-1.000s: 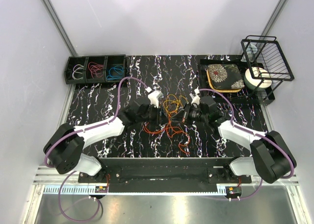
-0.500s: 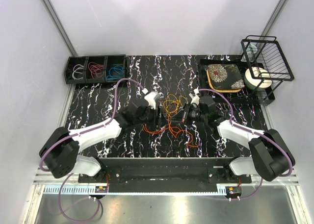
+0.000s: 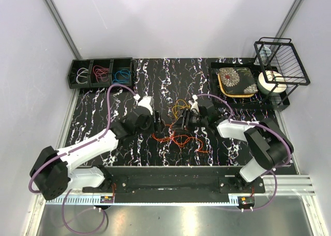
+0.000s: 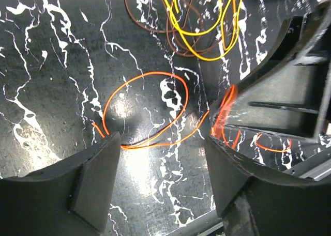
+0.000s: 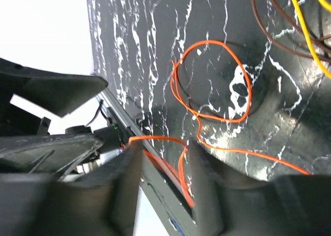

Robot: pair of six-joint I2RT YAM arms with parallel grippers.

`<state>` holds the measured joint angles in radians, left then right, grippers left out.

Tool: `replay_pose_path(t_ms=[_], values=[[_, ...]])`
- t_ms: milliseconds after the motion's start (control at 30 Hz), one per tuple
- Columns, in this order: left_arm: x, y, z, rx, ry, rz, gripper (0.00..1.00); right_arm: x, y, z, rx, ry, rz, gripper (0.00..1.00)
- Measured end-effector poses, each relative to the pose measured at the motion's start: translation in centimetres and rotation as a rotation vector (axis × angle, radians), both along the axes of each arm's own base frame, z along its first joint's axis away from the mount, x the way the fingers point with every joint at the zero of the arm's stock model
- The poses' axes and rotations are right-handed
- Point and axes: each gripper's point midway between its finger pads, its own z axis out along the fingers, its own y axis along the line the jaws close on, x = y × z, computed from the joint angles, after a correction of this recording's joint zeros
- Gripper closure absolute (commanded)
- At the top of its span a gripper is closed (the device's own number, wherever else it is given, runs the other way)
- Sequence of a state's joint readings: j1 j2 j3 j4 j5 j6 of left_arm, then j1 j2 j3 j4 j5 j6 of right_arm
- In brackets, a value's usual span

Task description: Untangle the cables

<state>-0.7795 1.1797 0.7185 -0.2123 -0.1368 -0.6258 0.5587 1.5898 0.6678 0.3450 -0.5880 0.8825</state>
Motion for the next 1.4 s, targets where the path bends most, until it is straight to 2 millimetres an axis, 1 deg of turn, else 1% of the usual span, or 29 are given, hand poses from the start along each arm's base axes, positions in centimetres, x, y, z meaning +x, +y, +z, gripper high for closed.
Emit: replay_pose_path(t_ms=[33,167,267,333,433,567,700,800,900,1000,1133,1233,1333,1400], values=[[0.0,0.0,-0.2,0.005,0.005,-0.002,0.27,-0.1,0.0,-0.1,-0.005,0.001,0.004,0.43],[-0.4,-0.3,-1.7,0.046,0.033,-0.026,0.22,-0.2,-0.8,-0.3,-0.080,0.003,-0.004,0.39],[-1.1,-0.8,-3.0,0.081,0.056,-0.058,0.20,0.6,-2.0,0.6,-0.166,-0.033,-0.051,0.38],[-1.5,-1.1,-3.5,0.098,0.063,-0.073,0.19,1.2,-2.9,1.6,-0.216,-0.065,-0.094,0.37],[-2.0,-1.4,-3.8,0.131,0.066,-0.094,0.18,1.7,-4.2,2.7,-0.267,-0.103,-0.152,0.37],[-1.7,-2.6,-3.6,0.168,0.057,-0.115,0.18,1.9,-5.7,2.9,-0.323,-0.112,-0.209,0.37],[-1.3,-3.9,-4.2,0.209,0.071,-0.128,0.18,1.8,-6.8,2.2,-0.362,-0.108,-0.246,0.37],[-1.7,-4.6,-5.6,0.253,0.101,-0.144,0.17,1.3,-7.4,1.1,-0.390,-0.086,-0.251,0.37],[-2.3,-4.6,-7.2,0.300,0.134,-0.161,0.16,0.7,-7.8,0.1,-0.411,-0.065,-0.250,0.37],[-2.8,-4.4,-8.3,0.340,0.162,-0.171,0.16,0.1,-8.2,-0.8,-0.426,-0.048,-0.250,0.37],[-2.5,-4.7,-8.5,0.358,0.166,-0.171,0.17,-0.4,-8.6,-1.7,-0.437,-0.033,-0.247,0.37],[-2.2,-4.8,-8.9,0.375,0.165,-0.161,0.19,-0.5,-8.5,-1.9,-0.433,-0.034,-0.245,0.37],[-2.1,-4.6,-9.5,0.395,0.172,-0.158,0.22,-0.3,-8.2,-1.9,-0.420,-0.041,-0.241,0.38],[-2.1,-4.5,-9.8,0.410,0.177,-0.155,0.27,-0.1,-8.1,-1.9,-0.414,-0.043,-0.238,0.38]])
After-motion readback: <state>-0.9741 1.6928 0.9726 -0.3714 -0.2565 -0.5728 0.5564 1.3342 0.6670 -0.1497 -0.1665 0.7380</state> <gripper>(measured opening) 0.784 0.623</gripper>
